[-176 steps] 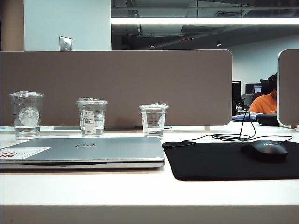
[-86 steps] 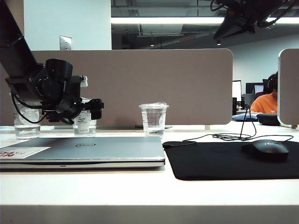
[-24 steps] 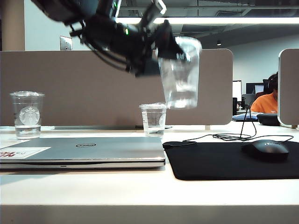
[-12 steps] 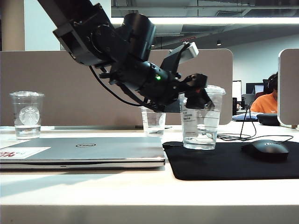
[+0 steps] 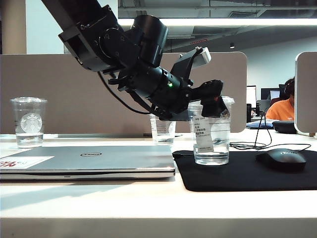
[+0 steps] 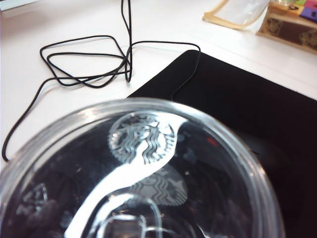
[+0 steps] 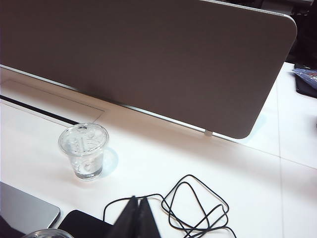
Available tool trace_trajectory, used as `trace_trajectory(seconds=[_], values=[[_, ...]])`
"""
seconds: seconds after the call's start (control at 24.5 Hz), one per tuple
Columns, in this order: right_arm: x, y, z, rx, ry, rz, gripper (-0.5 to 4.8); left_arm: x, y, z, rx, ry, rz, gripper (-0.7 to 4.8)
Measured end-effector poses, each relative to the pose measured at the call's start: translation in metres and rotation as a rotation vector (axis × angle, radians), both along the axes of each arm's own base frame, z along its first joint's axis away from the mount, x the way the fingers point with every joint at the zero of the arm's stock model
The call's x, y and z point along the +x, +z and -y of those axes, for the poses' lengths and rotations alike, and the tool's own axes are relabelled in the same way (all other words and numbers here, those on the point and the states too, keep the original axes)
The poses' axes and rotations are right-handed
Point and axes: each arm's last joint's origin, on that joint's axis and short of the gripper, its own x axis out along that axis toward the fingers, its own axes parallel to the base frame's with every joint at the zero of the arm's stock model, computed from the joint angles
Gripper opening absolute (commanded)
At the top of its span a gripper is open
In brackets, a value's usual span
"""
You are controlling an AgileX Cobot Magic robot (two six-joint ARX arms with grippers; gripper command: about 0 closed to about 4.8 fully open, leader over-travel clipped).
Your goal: Pick up the coffee cup on the middle and place it on the right side of the laptop.
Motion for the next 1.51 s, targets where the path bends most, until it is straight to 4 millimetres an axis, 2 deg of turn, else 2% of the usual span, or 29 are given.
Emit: trace_trajectory(seconds=[0.2,0.49,0.61,0.86,1.02,1.1,1.19,1.31,1.35,1.43,1.51], values=[[0.0,0.0,0.0,0.0,0.0,0.0,-0.05,0.0,0.0,0.0,-0.009,0.009,-0.032,4.79],[-0.002,0.001,0.0,0.0,0.0,-0.002,-0.05,-0.011,0.01,-0.009,0.064,0.008,-0.155,4.79],[-0.002,0.001,0.0,0.0,0.0,-0.002,-0.05,-0.014,0.004,-0.012,0.113,0.003,-0.219,4.79],[-0.002,0.001,0.0,0.0,0.001,-0.003,-0.05,-0.016,0.007,-0.014,0.123,0.013,-0.253,4.79],[-0.006,0.002,0.0,0.0,0.001,-0.002,-0.05,-0.028,0.027,-0.025,0.163,0.019,-0.299,4.79],[-0.007,0.003,0.0,0.0,0.0,-0.001,-0.05,-0.038,0.036,-0.033,0.212,0.023,-0.355,4.79],[-0.01,0.004,0.0,0.0,0.001,-0.003,-0.05,-0.053,0.054,-0.046,0.261,0.033,-0.404,4.79],[-0.016,0.008,-0.001,0.0,0.01,0.006,-0.05,-0.064,0.069,-0.056,0.293,0.058,-0.417,4.79],[-0.018,0.008,-0.002,0.0,0.014,0.003,-0.05,-0.065,0.071,-0.058,0.295,0.06,-0.416,3.06],[-0.025,0.01,-0.002,0.0,0.015,-0.002,-0.05,-0.069,0.08,-0.061,0.281,0.061,-0.398,0.32],[-0.036,0.015,-0.001,0.001,0.014,0.008,-0.05,-0.071,0.097,-0.063,0.254,0.062,-0.368,0.14]])
